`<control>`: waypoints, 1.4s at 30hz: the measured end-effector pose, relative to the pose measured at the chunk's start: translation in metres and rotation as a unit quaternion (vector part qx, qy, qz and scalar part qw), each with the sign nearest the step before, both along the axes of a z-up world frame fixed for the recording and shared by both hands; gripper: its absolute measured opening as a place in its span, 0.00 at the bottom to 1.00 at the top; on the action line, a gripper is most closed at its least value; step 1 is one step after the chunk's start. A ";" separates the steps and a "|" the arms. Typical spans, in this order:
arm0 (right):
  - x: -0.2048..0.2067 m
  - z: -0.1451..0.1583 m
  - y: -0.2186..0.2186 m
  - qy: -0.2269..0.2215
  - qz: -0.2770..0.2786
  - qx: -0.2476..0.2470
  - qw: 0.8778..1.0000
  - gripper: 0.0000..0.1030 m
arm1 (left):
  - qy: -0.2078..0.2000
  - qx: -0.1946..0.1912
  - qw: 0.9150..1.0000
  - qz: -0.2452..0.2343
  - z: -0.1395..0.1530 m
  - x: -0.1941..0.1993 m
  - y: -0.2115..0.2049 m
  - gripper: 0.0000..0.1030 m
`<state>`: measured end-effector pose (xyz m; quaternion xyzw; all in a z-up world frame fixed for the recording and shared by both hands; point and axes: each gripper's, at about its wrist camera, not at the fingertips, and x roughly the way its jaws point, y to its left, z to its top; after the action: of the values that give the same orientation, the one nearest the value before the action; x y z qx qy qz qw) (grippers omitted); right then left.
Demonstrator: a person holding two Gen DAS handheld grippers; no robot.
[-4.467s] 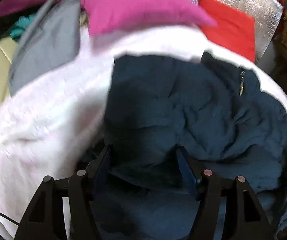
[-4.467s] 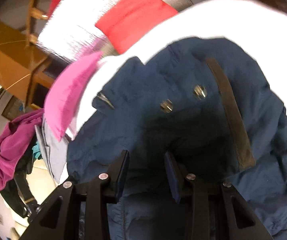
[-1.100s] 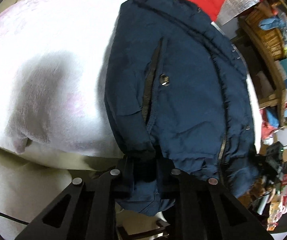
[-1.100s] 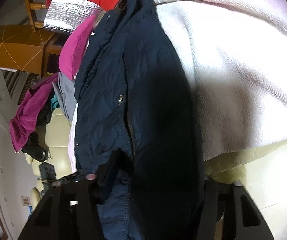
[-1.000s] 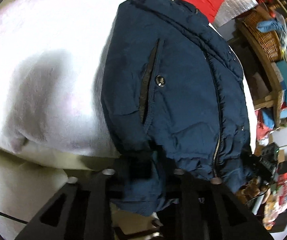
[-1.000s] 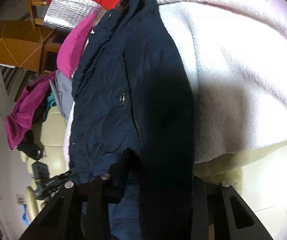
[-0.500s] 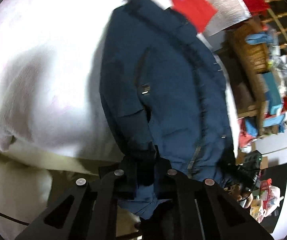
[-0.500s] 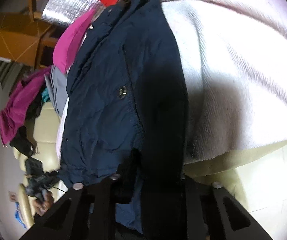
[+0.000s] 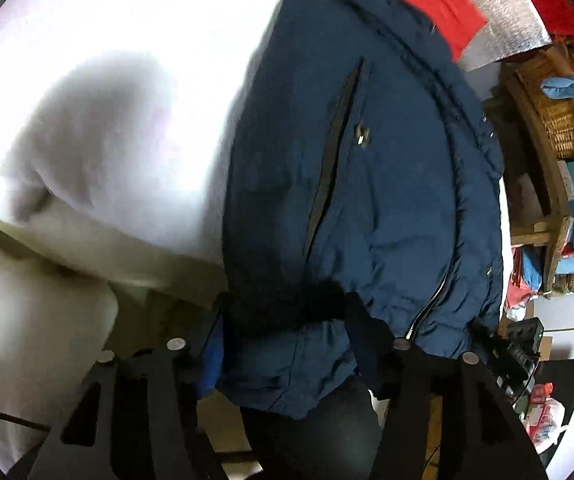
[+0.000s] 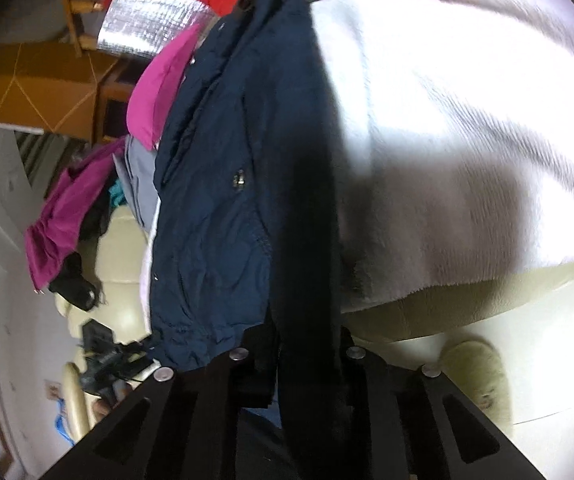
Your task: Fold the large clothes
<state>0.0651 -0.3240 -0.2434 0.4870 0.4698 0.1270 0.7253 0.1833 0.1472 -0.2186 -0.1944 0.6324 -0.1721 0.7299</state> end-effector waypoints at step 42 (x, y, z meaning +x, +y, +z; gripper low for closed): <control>-0.063 0.207 0.005 -0.241 0.023 -0.109 0.964 0.10 | -0.213 -0.148 0.965 0.024 0.189 -0.029 0.014 0.14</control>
<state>0.0017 -0.3188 -0.0361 0.3493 0.3027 0.2057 0.8626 0.1541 0.1616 -0.0300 -0.2748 0.4246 -0.2836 0.8147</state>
